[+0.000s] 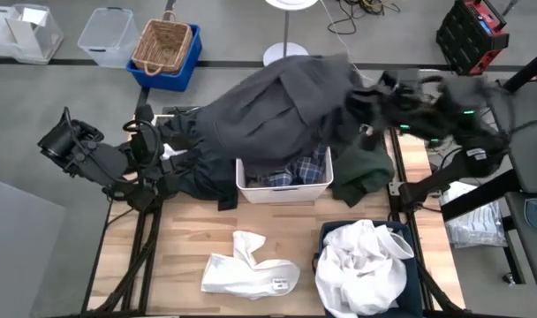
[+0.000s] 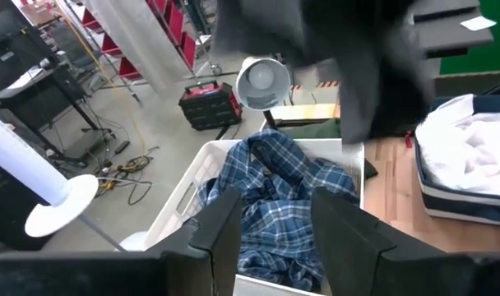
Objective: Sort clothes
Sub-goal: Put the gray shorts into the white laundry bin
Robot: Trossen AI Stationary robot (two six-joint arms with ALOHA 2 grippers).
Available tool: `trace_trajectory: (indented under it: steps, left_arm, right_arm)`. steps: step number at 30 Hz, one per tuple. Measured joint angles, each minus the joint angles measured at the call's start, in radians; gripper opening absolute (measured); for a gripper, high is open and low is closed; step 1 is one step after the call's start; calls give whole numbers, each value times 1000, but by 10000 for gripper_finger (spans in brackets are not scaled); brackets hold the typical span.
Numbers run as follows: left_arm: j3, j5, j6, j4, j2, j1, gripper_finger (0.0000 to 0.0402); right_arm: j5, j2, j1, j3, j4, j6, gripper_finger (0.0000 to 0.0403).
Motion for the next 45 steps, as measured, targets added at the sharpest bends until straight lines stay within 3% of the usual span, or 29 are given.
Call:
trace_trajectory:
  steps: [5, 13, 18, 21, 30, 36, 45]
  left_arm:
    - [0, -1, 6, 8, -4, 0, 128]
    - [0, -26, 8, 8, -4, 0, 128]
    - [0, -25, -11, 7, -4, 0, 128]
    - [0, -25, -16, 6, -4, 0, 128]
    - [0, -25, -35, 5, 2, 0, 128]
    - [0, -25, -47, 4, 6, 0, 128]
    - [0, -26, -87, -7, 7, 0, 128]
  right_arm:
    - [224, 125, -88, 18, -180, 18, 18]
    - [174, 392, -212, 16, -289, 44, 17]
    - [-62, 565, -263, 16, -291, 108, 17]
    - [-151, 646, -283, 16, -309, 153, 17]
    - [-546, 809, -359, 20, -311, 247, 17]
    - [-616, 881, -368, 21, -340, 232, 24]
    - [-620, 903, -367, 19, -326, 227, 30]
